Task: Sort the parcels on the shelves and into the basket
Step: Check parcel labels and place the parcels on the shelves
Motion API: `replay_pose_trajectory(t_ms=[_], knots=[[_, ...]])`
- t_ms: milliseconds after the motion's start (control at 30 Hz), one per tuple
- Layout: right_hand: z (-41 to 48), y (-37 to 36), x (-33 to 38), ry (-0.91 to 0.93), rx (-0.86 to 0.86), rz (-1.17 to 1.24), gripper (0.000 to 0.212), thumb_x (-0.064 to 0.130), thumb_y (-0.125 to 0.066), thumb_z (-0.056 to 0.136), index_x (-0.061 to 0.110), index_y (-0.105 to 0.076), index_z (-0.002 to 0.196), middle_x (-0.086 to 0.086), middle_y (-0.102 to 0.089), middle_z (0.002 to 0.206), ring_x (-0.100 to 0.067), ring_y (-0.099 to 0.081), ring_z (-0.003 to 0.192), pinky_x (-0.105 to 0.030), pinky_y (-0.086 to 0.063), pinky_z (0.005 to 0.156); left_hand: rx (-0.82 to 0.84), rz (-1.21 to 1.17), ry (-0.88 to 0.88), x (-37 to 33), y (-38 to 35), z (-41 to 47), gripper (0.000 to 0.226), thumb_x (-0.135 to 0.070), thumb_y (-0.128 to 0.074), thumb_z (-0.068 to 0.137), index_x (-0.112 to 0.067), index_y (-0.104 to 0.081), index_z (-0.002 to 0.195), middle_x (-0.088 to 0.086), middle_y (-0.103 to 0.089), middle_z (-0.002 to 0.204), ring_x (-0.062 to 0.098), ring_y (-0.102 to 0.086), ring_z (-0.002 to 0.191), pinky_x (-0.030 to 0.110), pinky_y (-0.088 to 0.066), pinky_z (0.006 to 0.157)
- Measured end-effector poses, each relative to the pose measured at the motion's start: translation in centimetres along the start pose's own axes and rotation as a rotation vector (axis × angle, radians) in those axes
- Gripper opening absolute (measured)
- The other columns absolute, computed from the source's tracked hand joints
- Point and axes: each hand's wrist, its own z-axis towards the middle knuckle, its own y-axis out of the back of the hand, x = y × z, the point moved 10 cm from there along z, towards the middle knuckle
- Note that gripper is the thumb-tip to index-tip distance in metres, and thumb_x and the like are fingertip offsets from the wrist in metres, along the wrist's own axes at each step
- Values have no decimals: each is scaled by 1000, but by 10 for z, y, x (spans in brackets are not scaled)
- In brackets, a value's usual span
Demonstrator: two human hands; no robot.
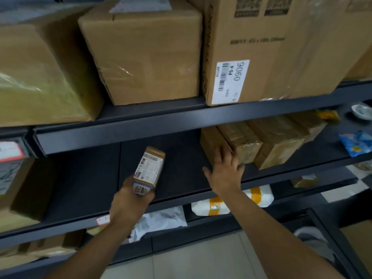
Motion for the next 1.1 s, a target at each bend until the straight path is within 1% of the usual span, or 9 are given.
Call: replay_pose_trajectory(t_ms=[67,133,267,333,433,567,667,867,1100], knots=[[-3,-17,6,33,-5,-97,79,53,-46,91,17,-10,152,-7,-9,156,-37,-1,140,-64,-16,107,2,31,-2,5,0,3,56,-30,-74,75,-23,-50,126,6,-67,105,30,-63,93,37,-52,78],[-13,-19,25,150,-144,-131,78,50,-71,74,12,-47,138,-10,-44,140,-36,-26,128,-68,-30,96,-1,34,1,8,1,7,55,-30,-73,77,-21,-49,126,7,-66,106,31,-62,94,35,-52,76],[-41,-17,62,409,-306,-30,69,36,-88,52,12,-67,113,-5,-67,100,-26,-62,88,-45,-53,74,-22,-2,27,12,5,16,54,-29,-72,80,-16,-47,126,9,-65,108,32,-61,96,32,-48,75],[-47,-8,64,443,-349,88,61,25,-88,55,10,-67,111,-8,-66,99,-27,-64,82,-38,-55,65,-20,-10,38,13,4,17,53,-29,-72,79,-16,-48,124,9,-65,106,32,-61,95,34,-50,76],[-34,7,41,284,-363,236,56,18,-83,65,5,-62,115,-16,-59,107,-34,-60,92,-42,-54,71,-11,-8,42,14,4,18,53,-30,-72,79,-15,-48,124,9,-65,107,31,-61,95,32,-48,74],[-6,1,16,92,-193,276,92,43,-76,73,9,-29,145,-15,-33,142,-33,-34,129,-48,-38,102,-17,-16,56,16,6,18,51,-31,-72,79,-15,-49,122,7,-63,104,30,-60,95,29,-43,71],[10,-21,15,52,-34,259,115,61,-70,70,13,-2,150,-6,-10,156,-26,-10,144,-49,-23,114,-16,-14,70,20,6,19,51,-34,-71,79,-17,-49,122,6,-64,105,30,-61,95,31,-47,73],[14,-46,17,-32,52,304,111,51,-76,68,9,-10,148,-11,-29,143,-29,-34,131,-45,-41,102,-11,-31,75,24,7,19,53,-35,-72,78,-19,-48,122,5,-64,108,28,-61,97,34,-51,78],[-12,-33,20,78,-21,433,114,31,-84,62,12,-14,149,-6,-29,142,-24,-37,129,-38,-45,93,-3,-72,24,23,18,7,54,-26,-76,75,-17,-51,122,0,-64,99,22,-61,91,31,-51,79]])
